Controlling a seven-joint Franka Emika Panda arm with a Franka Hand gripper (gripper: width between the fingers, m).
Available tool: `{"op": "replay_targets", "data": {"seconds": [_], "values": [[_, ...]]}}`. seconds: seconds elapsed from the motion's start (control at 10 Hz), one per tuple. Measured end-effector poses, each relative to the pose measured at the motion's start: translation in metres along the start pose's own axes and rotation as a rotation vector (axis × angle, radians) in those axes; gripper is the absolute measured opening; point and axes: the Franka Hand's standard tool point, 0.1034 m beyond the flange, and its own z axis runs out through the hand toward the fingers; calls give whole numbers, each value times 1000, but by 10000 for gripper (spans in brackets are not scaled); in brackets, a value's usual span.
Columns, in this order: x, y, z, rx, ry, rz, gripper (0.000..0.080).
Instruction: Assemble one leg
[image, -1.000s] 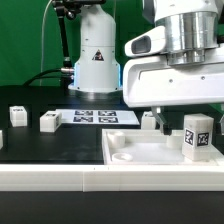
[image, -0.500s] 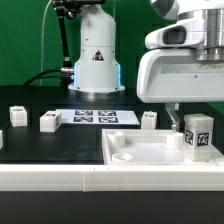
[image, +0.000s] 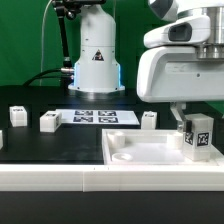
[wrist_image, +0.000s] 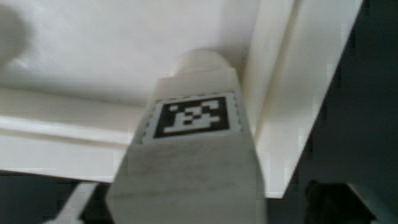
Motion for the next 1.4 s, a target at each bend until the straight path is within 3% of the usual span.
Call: {"op": "replay_targets", "data": {"seconds": [0.1, 0.2, 0.5, 0.7, 1.2, 1.4], "values": [[0, 0, 0, 0, 0, 0, 395], [0, 0, 0, 0, -1, 0, 291], [0, 2, 1, 4, 4, 47, 291], [0, 7, 2, 33, 23, 292, 291], [-2, 11, 3, 37, 44, 771, 294], [-3, 11, 3, 24, 39, 979, 295]]}}
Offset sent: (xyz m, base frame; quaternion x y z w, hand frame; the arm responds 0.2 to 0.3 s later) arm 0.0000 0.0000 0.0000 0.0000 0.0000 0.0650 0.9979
